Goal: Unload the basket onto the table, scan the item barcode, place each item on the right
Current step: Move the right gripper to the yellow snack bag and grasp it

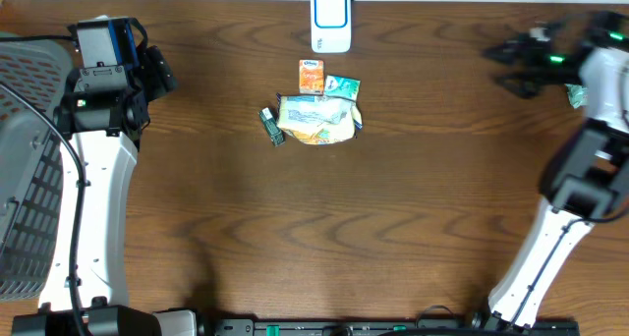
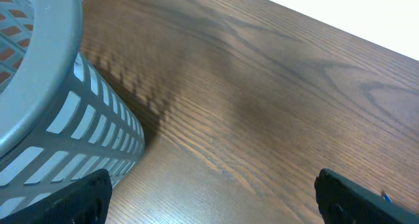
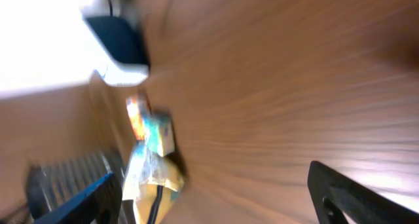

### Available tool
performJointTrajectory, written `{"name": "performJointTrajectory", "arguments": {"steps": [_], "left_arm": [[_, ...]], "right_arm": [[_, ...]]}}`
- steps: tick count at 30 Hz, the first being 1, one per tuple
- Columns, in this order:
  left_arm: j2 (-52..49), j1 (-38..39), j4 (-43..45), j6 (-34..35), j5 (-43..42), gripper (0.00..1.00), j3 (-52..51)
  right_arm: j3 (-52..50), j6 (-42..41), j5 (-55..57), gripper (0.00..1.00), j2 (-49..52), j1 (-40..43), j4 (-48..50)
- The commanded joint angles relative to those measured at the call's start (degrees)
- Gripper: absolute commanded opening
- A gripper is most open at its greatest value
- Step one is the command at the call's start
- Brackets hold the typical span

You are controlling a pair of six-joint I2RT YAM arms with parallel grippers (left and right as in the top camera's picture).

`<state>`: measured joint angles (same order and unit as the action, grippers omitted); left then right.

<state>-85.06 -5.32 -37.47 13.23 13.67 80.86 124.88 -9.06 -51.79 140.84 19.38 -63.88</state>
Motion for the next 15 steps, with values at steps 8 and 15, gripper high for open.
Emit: {"name": "performJointTrajectory", "arguments": {"steps": [8, 15], "left_arm": [[-0.39, -0.24, -0.07, -0.74, 0.55, 0.98, 0.48], [-0.39, -0.24, -0.07, -0.74, 0.55, 0.98, 0.48]], "right_arm": [[0.9, 7.48, 20.0, 0.85, -2.56, -23.17, -10.69], [0.9, 7.48, 22.73, 0.92, -2.56, -32.02, -14.25]]}}
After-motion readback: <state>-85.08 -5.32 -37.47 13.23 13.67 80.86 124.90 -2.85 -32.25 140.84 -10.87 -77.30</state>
